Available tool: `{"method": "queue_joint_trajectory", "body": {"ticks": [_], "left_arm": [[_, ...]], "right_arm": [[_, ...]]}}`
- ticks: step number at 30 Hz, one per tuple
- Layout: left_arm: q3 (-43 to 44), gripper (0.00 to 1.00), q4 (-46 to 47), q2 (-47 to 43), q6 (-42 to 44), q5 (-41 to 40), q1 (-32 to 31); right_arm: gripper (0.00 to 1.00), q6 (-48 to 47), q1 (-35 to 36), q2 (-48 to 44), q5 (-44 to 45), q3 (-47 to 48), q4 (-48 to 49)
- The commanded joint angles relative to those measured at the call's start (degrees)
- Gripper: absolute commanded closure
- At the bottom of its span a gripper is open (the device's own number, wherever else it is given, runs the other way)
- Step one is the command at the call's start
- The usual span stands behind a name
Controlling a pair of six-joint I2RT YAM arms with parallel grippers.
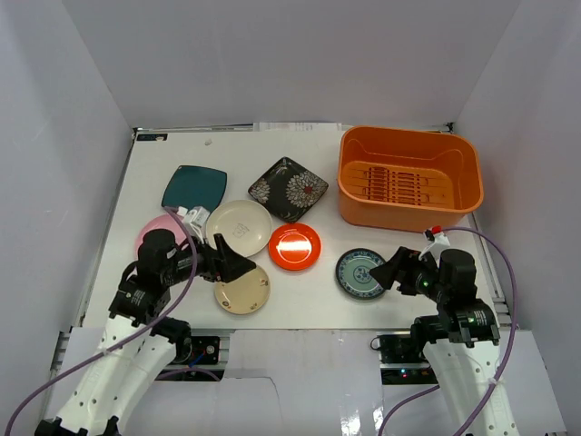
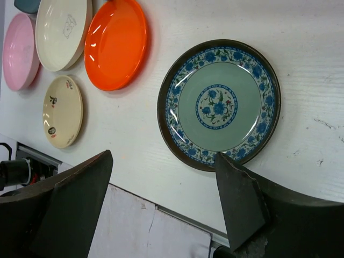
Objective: Place the plates into the plastic bin on the countertop
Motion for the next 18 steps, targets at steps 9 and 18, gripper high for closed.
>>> {"method": "queue_joint_trajectory", "body": {"ticks": [9, 18], "left_arm": [[9.8, 0.02, -32.8, 14.3, -3.6, -25.0, -3.6], [9.4, 0.02, -40.3, 17.5, -14.7, -37.8, -5.1]], "right_arm": [[0.19, 9.3, 1.1, -3.7, 10.0, -4.5, -0.7], [0.2, 13.1, 2.0, -3.3, 11.4, -6.8, 3.7]]}}
